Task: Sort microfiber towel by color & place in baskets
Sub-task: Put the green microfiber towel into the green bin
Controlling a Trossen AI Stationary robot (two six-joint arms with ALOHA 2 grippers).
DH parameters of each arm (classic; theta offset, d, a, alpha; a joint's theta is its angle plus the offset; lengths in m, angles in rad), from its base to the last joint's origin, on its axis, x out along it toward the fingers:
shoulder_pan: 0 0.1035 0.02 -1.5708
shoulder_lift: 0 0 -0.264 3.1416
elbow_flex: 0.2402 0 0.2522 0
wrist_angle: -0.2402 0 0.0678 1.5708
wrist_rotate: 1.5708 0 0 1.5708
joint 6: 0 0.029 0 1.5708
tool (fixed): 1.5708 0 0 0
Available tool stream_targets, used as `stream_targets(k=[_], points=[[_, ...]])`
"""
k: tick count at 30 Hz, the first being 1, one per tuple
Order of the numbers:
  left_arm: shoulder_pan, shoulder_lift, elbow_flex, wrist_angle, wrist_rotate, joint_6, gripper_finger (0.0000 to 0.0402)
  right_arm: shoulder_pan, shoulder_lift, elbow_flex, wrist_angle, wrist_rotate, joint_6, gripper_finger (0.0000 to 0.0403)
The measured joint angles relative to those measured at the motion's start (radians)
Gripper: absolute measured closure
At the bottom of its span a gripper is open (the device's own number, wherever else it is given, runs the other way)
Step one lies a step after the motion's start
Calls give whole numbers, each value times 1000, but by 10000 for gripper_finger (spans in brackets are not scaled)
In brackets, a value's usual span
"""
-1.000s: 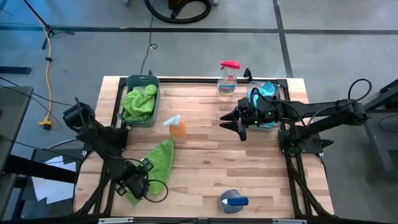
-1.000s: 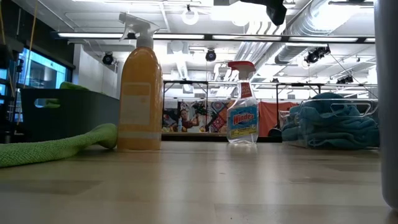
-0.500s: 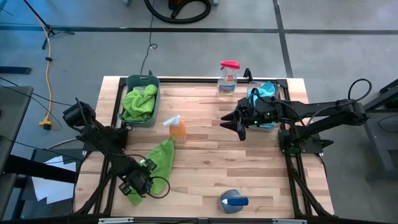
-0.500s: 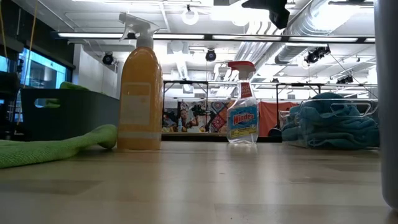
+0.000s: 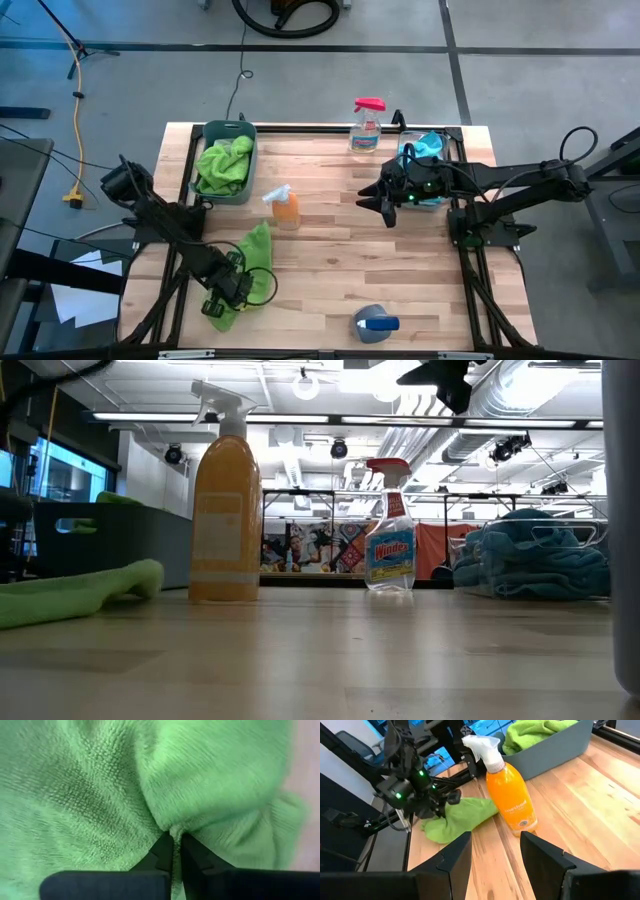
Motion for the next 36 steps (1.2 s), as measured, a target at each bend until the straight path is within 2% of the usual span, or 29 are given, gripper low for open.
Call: stream_targets(k=[4, 11, 13, 17, 23, 28, 32, 36], points=[[0, -94, 30, 15, -78, -111, 400, 0, 0, 0, -7, -10, -17, 237], [0, -335, 97, 43, -235, -330, 401, 0, 0, 0, -20, -14, -88, 237], [0, -387, 140, 46, -298, -340, 401, 0, 0, 0, -21, -14, -96, 237], [36, -427, 245, 46, -494, -304, 401, 0, 0, 0, -21, -13, -114, 237], [171, -394, 442, 50, -635, -61, 401, 0, 0, 0, -21, -13, -120, 237], [276, -382, 587, 141, -698, 270, 401, 0, 0, 0, -22, -13, -114, 237], [346, -383, 670, 180, -759, 538, 401, 0, 0, 0, -21, -13, -113, 237], [425, -411, 694, 162, -794, 692, 401, 0, 0, 0, -21, -13, -90, 237]])
